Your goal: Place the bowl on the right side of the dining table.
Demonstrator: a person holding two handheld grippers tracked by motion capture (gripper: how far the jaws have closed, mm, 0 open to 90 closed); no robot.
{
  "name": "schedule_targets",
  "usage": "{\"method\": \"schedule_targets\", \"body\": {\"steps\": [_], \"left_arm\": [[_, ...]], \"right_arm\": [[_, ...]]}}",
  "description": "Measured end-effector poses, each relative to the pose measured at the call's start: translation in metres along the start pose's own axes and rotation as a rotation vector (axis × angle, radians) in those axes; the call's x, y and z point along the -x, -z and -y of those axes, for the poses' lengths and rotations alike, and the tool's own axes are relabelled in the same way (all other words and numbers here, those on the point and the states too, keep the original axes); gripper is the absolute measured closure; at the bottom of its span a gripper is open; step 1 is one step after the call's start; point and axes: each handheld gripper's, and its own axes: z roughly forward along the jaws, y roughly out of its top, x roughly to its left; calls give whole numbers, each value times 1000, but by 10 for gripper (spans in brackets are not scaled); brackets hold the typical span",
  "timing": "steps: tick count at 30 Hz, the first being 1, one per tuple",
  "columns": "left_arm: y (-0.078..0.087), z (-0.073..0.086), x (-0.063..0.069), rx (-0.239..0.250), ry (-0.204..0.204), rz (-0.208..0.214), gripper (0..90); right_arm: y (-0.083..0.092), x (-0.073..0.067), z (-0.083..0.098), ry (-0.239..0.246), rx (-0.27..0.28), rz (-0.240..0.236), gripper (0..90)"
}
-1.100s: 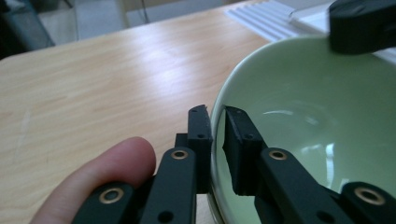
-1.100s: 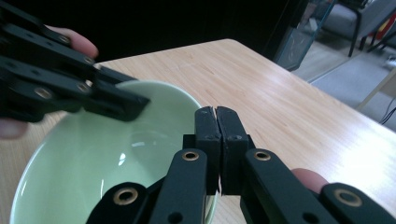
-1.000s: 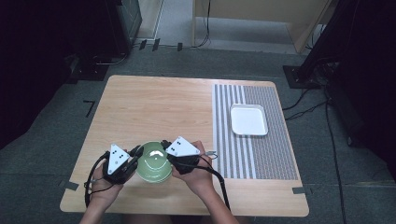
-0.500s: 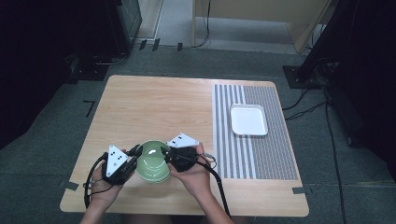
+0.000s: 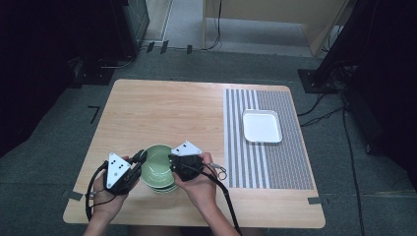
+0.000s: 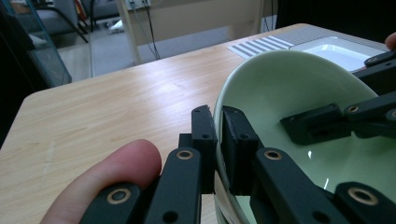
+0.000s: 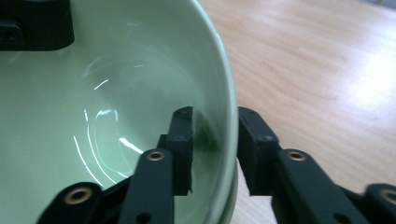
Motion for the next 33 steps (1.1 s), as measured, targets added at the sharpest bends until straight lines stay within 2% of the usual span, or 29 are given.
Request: {"method": "schedule_targets", "body": {"steps": [2, 7, 12, 15, 16, 18, 20, 22, 24, 26, 27, 31, 33], "left_arm": [[1, -1, 0, 12, 3, -4, 842], [4, -3, 3, 46, -10, -9, 839], [7, -5, 6, 79, -10, -3, 837], [9, -6, 6, 102, -16, -1, 837], [10, -6, 6, 105, -8, 5, 834], [12, -8, 2, 115, 36, 40, 820], [14, -8, -2, 127, 71, 81, 726], [16, -9, -6, 133, 85, 100, 601], [18, -11, -10, 146, 123, 116, 481], [20, -12, -14, 167, 158, 144, 295], [21, -13, -15, 172, 168, 140, 244], [23, -14, -20, 185, 195, 141, 104], [24, -14, -22, 179, 205, 143, 81]], "right_arm": [[2, 1, -1, -4, 20, -18, 797], [7, 2, -2, -27, 58, -19, 829], [15, 4, -5, -50, 109, 7, 851], [19, 2, -6, -37, 136, 21, 852], [20, 1, -7, -31, 146, 26, 852], [23, 1, -7, -20, 168, 33, 852], [26, 1, -9, -22, 186, 42, 852], [30, 3, -11, -30, 203, 48, 852], [35, 6, -13, -35, 218, 56, 852], [39, 9, -15, -38, 231, 66, 852], [42, 11, -15, -38, 241, 73, 852], [50, 19, -16, -49, 255, 89, 851], [53, 22, -16, -48, 259, 97, 852]]}}
